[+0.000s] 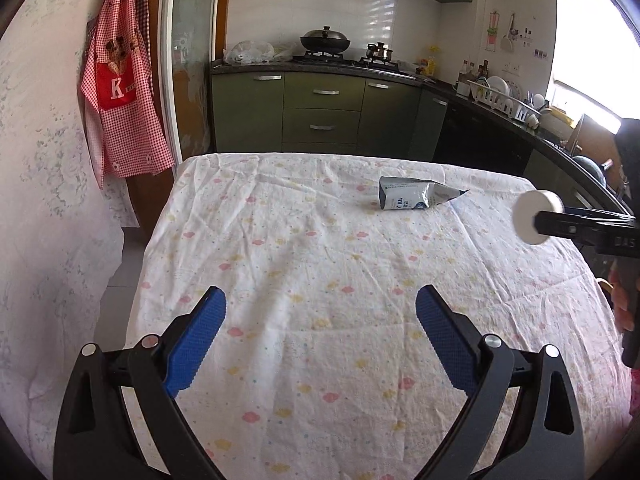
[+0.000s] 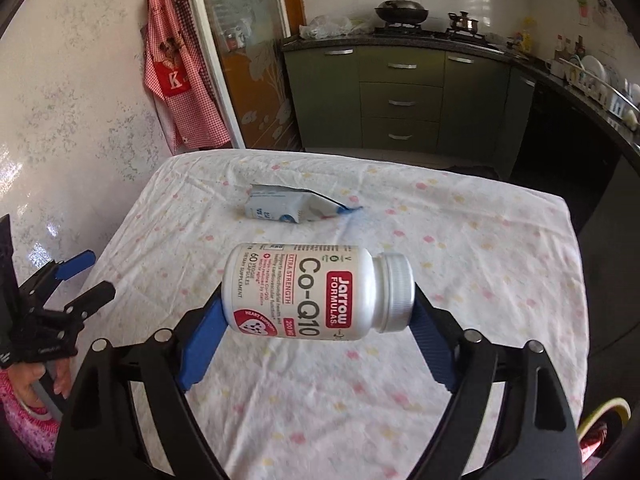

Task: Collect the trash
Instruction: 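Carry the pill bottle over the bin and open the right gripper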

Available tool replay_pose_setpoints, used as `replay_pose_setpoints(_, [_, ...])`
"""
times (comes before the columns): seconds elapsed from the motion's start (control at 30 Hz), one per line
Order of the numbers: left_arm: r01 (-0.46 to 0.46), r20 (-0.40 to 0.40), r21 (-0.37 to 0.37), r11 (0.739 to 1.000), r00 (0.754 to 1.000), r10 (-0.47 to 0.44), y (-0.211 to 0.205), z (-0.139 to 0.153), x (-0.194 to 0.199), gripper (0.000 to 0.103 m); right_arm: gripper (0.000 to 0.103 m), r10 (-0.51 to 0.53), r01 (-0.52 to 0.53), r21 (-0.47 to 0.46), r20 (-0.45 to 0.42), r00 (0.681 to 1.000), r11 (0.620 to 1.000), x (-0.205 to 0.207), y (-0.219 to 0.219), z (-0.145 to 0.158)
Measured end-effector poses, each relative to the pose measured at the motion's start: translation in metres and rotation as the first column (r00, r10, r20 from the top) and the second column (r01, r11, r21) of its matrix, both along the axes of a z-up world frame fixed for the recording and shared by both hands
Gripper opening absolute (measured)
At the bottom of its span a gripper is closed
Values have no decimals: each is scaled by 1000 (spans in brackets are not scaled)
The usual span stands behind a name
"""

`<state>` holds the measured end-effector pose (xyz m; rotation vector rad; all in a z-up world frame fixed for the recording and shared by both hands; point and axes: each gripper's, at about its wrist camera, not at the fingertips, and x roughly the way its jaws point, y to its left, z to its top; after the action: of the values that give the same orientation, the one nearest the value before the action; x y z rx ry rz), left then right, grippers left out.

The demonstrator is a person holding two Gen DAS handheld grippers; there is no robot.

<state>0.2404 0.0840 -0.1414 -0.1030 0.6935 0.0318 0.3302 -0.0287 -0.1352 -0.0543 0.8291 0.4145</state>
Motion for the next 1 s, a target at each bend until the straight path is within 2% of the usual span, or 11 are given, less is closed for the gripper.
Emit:
replay_pose_setpoints(0.13, [25,0,19,999,1000,-25,-9,-1,-1,95,81,-146,147,-9,24,989,989,-45,-70,11])
replay_pose_setpoints(0.23, [49,4,31,998,999,-49,-16,-1,-2,95,81,-296,296,-21,16,955,955,-74,-131,10])
replay_pose_setpoints(0.3, [64,6,37,997,998,-65,-20,-1,-2,95,81,-405,405,-22,-2,914,914,-91,-175,5])
replay_pose_setpoints(0.47, [110,20,24,994,994,-110,-29,1,-5,95,81,-632,630,-53,-49,773,775,-124,-272,-13])
replay_pose_setpoints(0.7, [149,20,50,988,988,-150,-45,1,-6,95,81,-744,737,-102,-89,662,668,-130,-335,-41])
replay_pose_setpoints(0.8, [171,23,66,983,985,-173,-53,2,-7,95,81,-765,755,-123,-94,637,644,-126,-348,-51])
replay_pose_setpoints(0.9, [190,16,79,979,981,-192,-60,1,-8,95,81,-769,757,-137,-103,631,639,-117,-355,-60])
replay_pose_setpoints(1.0, [214,2,80,974,977,-215,-66,2,-7,95,81,-791,782,-118,-95,604,612,-120,-360,-58])
